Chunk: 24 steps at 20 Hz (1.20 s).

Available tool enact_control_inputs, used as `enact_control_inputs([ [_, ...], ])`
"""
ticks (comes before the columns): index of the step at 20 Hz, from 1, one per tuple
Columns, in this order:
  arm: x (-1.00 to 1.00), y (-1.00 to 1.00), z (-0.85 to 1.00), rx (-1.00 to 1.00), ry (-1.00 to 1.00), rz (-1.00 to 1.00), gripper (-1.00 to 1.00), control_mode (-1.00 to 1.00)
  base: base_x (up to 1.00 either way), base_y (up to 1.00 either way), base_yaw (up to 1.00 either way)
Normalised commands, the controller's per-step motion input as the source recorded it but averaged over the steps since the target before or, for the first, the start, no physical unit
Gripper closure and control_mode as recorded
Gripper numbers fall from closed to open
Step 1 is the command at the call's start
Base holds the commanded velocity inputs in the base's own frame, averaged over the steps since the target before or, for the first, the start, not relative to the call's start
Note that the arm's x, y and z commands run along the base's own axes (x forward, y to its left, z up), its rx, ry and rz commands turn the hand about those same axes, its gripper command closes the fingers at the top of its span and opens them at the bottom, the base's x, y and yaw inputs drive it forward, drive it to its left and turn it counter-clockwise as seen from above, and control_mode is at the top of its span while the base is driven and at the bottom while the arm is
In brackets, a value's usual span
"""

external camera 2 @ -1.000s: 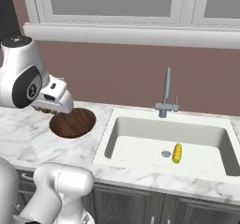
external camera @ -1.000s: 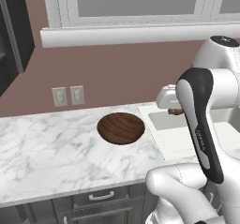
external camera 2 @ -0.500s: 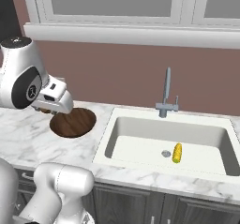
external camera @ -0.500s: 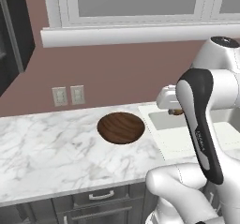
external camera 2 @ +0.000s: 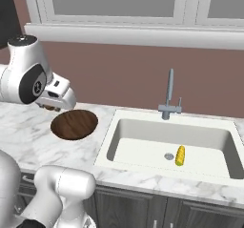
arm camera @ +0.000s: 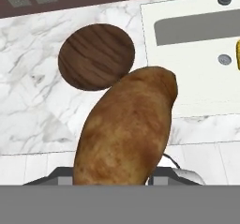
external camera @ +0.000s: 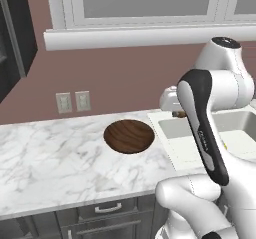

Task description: Pick the potatos from the cabinet and place them in one bowl. Pick the corn from the sink and place it in the other bowl.

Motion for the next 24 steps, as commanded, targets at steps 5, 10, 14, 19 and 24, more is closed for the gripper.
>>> enact_control_inputs([
  [5, 0.77, 0.05, -0.12, 0.0, 0.0, -0.02, 1.0, -1.0, 0.0, 0.0, 0.0],
  [10, 0.43, 0.0, -0.41, -0.01, -0.1, 0.0, 1.0, -1.0, 0.0, 0.0, 0.0],
  [14, 0.43, 0.05, -0.43, -0.04, -0.18, 0.0, 1.0, -1.0, 0.0, 0.0, 0.0],
  [19, 0.43, 0.17, -0.37, -0.02, -0.07, 0.0, 1.0, -1.0, 0.0, 0.0, 0.0],
  [24, 0.31, 0.16, -0.03, 0.0, 0.11, 0.0, 1.0, -1.0, 0.0, 0.0, 0.0],
])
